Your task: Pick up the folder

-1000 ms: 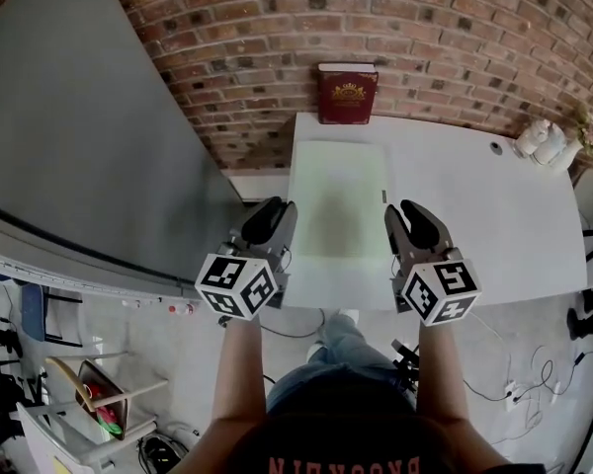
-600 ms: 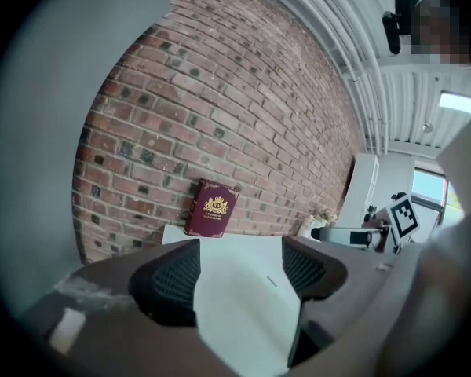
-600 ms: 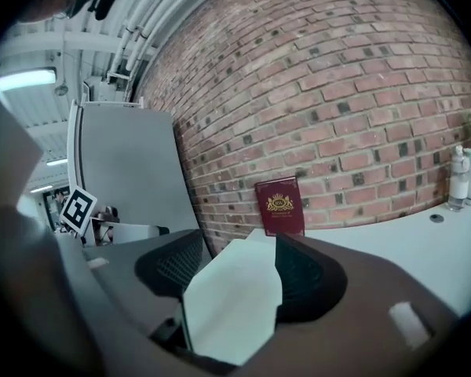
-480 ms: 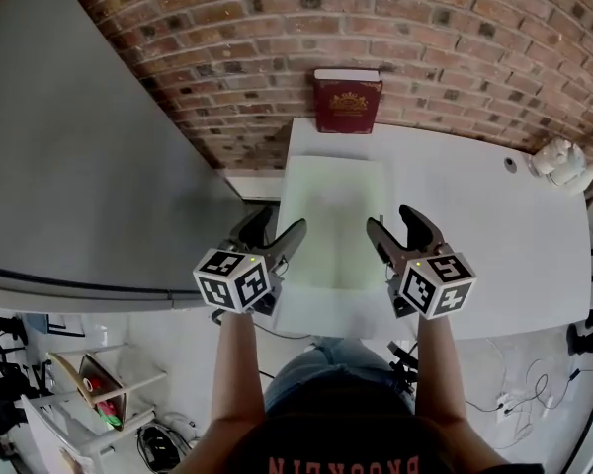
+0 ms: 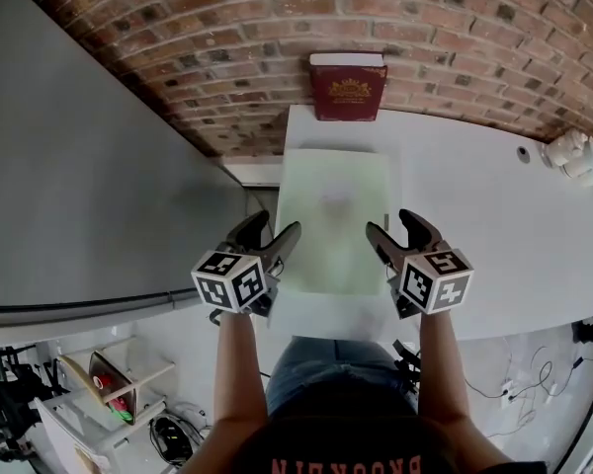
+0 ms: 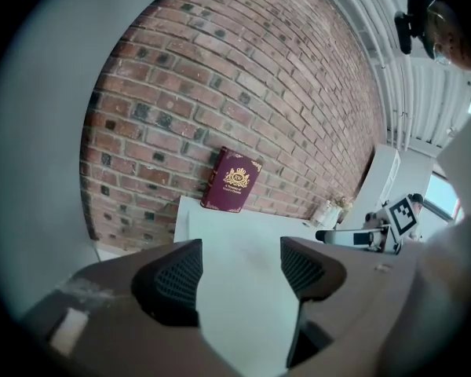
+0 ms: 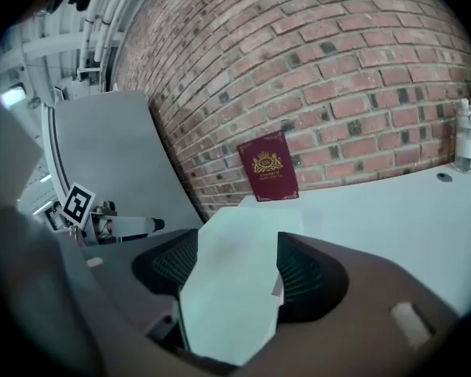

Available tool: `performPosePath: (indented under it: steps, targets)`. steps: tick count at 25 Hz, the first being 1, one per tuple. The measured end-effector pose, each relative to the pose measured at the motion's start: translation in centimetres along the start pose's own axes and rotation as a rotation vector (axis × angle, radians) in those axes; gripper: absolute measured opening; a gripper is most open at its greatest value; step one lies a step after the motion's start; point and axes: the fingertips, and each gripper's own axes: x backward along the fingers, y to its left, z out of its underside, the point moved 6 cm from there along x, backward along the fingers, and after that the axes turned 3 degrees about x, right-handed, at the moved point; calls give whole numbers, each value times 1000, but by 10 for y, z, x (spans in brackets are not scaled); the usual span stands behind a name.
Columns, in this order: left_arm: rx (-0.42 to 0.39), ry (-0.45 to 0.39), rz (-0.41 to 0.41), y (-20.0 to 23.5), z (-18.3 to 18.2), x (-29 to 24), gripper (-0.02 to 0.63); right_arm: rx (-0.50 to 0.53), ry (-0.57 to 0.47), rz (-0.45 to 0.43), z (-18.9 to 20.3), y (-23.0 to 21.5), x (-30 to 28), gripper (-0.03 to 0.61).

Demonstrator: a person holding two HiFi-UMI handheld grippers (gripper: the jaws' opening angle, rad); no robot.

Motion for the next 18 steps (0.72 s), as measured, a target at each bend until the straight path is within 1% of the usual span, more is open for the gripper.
performPosePath:
  steps: [5, 9, 15, 18]
  targets:
    - [43, 68, 16, 17, 13, -9, 324, -36, 77, 27, 17, -7, -9, 319]
    - [80, 122, 28, 30, 26, -17, 324, -60, 118, 53, 29, -13, -16, 319]
    - [103, 200, 33, 46, 39, -33, 324, -67, 183, 78, 44, -21, -28, 321]
    - [121, 233, 40, 50, 44, -39, 324, -103, 195, 71, 50, -25, -35, 321]
